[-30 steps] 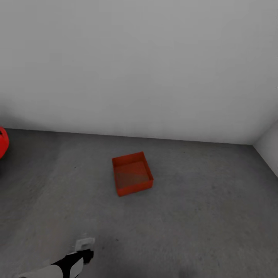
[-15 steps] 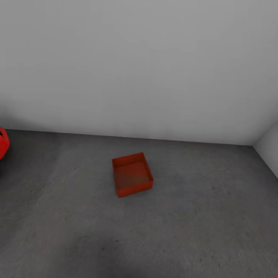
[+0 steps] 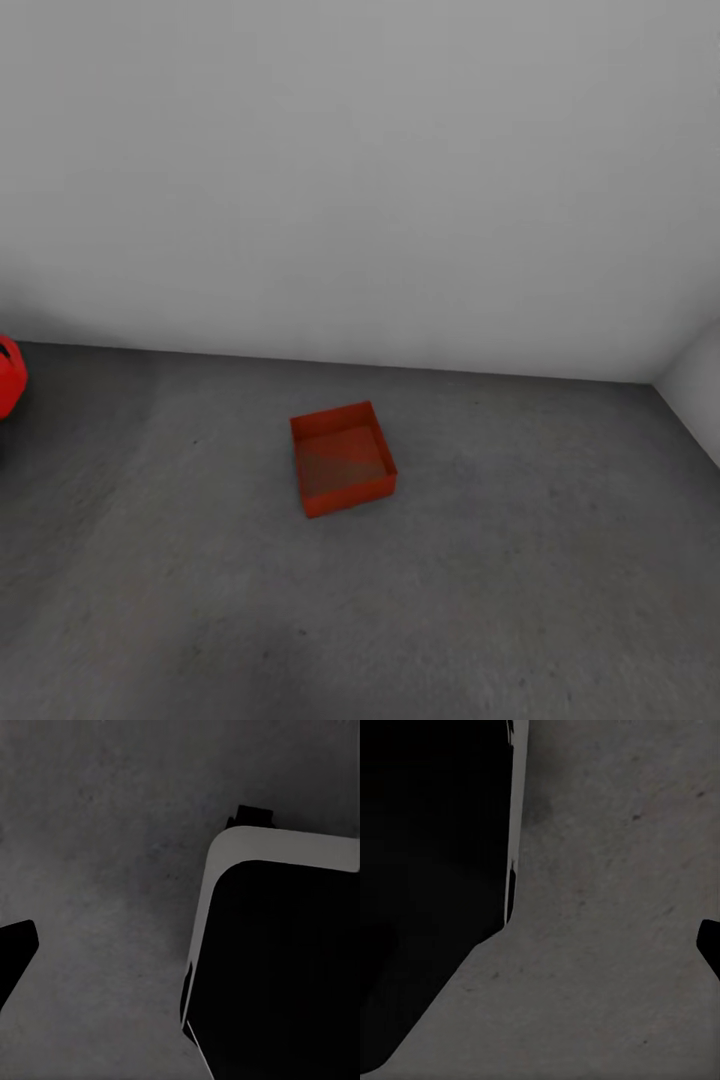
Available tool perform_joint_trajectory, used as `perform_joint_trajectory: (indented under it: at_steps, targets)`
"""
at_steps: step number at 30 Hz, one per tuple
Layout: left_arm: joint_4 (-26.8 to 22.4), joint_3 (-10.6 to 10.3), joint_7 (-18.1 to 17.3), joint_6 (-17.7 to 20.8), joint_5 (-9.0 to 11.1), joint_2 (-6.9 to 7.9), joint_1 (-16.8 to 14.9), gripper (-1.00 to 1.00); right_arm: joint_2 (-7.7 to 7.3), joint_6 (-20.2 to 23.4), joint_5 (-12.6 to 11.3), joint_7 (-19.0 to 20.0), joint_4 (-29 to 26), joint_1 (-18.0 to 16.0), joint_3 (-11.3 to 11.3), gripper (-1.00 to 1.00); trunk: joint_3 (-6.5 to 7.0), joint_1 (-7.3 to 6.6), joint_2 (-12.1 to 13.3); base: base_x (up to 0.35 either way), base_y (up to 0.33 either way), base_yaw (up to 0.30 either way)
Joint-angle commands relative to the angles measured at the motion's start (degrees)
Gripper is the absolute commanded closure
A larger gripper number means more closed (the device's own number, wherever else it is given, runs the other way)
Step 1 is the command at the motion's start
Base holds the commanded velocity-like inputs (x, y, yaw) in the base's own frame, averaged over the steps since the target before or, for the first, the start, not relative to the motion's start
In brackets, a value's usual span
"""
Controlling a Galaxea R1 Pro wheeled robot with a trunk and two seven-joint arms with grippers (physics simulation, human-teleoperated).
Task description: Move the two storage containers from the living room to the garage. In the garage, place one container on the floor and stack the other container on top of it (either order is fine).
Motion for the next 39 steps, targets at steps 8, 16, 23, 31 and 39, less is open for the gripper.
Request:
perform_joint_trajectory:
  at_steps: [8,16,23,31,39]
  targets:
    - [-0.05,-0.5,0.13,-0.2,0.42,-0.02,0.0,-1.0,1.19,-0.28,0.57,0.72,0.19,-0.06,0.18,-1.0,0.7,0.01,-0.03,0.0,0.0,0.0]
    - [-0.04,-0.49,0.13,-0.2,0.33,0.02,0.0,-1.0,1.58,-0.3,0.55,2.62,0.19,-0.06,0.25,-1.0,1.45,0.01,-0.03,0.0,0.0,0.0]
    - [0.0,-0.49,0.13,-0.2,0.42,0.0,0.0,-1.0,1.82,-0.65,0.52,3.12,0.19,0.01,0.27,-1.0,2.1,0.01,-0.03,0.0,0.0,0.0]
    - [-0.05,-0.49,0.13,-0.2,0.37,0.01,0.0,-1.0,2.79,0.75,0.16,2.4,0.19,0.02,0.19,-1.0,2.84,0.01,-0.03,0.0,0.0,0.0]
    - [-0.05,-0.49,0.13,-0.2,0.37,0.02,0.0,-1.0,3.1,0.85,0.28,2.65,0.19,0.04,0.2,-1.0,3.59,0.01,-0.03,0.0,0.0,-0.002]
